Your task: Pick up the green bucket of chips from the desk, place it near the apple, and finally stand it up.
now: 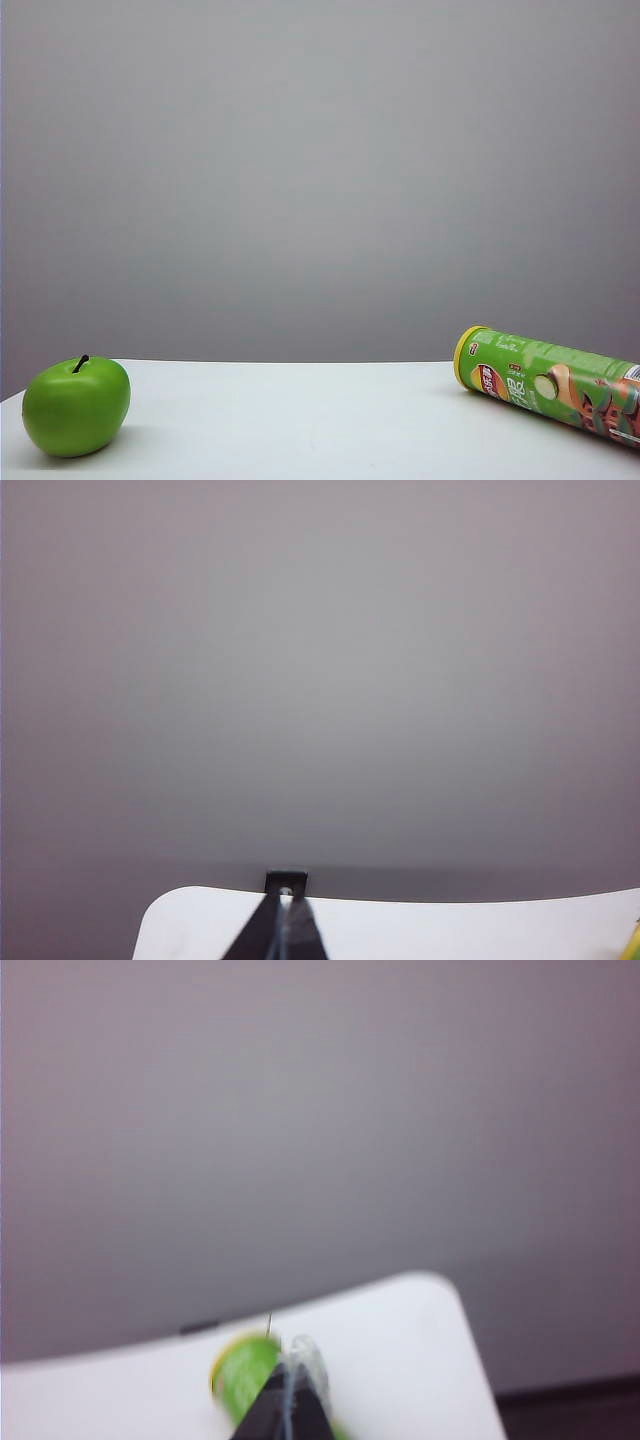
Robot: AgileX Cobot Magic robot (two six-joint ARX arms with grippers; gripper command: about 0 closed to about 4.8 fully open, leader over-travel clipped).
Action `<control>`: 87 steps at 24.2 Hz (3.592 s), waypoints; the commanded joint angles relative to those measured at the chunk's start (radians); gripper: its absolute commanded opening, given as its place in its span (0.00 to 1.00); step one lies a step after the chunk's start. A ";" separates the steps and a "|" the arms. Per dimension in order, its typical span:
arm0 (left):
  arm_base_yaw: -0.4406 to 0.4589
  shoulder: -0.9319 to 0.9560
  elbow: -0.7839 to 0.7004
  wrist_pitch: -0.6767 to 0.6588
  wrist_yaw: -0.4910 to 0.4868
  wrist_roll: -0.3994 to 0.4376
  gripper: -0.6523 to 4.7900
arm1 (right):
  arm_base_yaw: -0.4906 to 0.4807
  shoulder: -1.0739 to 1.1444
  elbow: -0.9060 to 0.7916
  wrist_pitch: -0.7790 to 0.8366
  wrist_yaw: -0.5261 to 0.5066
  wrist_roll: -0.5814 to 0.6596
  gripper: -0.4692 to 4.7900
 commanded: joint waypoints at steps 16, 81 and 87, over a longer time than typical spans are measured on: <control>0.000 0.882 0.854 -0.604 0.492 0.249 0.48 | 0.000 1.250 1.008 -0.349 -0.385 -0.346 0.19; -0.150 1.119 0.854 -0.594 0.576 0.304 1.00 | 0.182 2.220 1.529 -0.776 -0.175 -0.706 1.00; -0.150 1.119 0.854 -0.613 0.576 0.305 1.00 | 0.182 2.221 1.529 -0.753 -0.153 -0.690 0.66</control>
